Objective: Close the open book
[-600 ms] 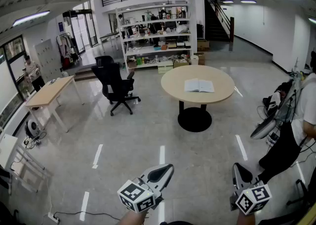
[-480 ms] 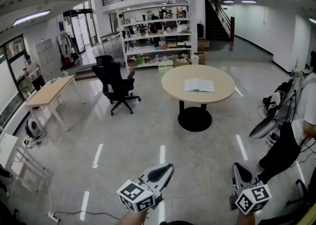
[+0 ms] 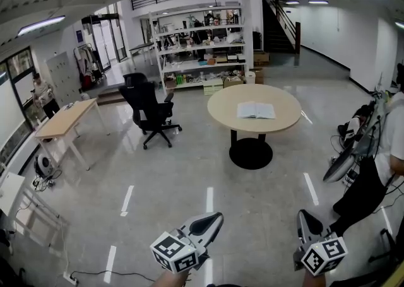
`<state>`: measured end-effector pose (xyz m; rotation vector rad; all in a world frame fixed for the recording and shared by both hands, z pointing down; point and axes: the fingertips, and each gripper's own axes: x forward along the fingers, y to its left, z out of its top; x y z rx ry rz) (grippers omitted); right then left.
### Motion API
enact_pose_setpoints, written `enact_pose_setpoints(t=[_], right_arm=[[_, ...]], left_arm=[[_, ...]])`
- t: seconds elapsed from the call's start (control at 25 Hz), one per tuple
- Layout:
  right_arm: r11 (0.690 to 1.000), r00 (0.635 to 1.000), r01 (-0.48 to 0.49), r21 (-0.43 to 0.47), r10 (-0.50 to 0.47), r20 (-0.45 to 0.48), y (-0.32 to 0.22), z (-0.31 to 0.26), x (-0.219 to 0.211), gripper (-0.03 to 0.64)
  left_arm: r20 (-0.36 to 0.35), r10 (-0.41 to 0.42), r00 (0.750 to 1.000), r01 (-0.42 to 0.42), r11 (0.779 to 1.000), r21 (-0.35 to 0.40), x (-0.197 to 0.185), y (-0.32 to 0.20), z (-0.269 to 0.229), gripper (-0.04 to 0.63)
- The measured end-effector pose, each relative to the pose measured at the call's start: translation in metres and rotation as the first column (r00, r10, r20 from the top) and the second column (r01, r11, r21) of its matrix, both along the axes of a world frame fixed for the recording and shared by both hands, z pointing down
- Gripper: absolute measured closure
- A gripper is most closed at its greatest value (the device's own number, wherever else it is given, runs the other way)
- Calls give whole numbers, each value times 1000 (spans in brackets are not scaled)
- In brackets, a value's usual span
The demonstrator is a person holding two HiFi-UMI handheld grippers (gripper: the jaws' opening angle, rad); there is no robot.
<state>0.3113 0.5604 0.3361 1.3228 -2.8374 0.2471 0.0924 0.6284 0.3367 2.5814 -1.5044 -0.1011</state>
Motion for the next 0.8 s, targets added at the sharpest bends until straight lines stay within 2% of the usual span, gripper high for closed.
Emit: enact_pose_setpoints(t=[0.2,0.52,0.8], right_arm=[[1000,1000,-19,21,19,2,-4,0,-3,618],[1000,1000,0,-9,0,3,-14,9,-30,618],[999,999,-47,-9,47,-16,-32,11,-48,618]], left_arm=[[-7,-5,1000,5,1000,-17,-10,-2,7,611],[-5,-6,1000,6,1000,-9,-34,-12,12,611],[-33,-4,999,4,1000,5,-73,-37,10,611]])
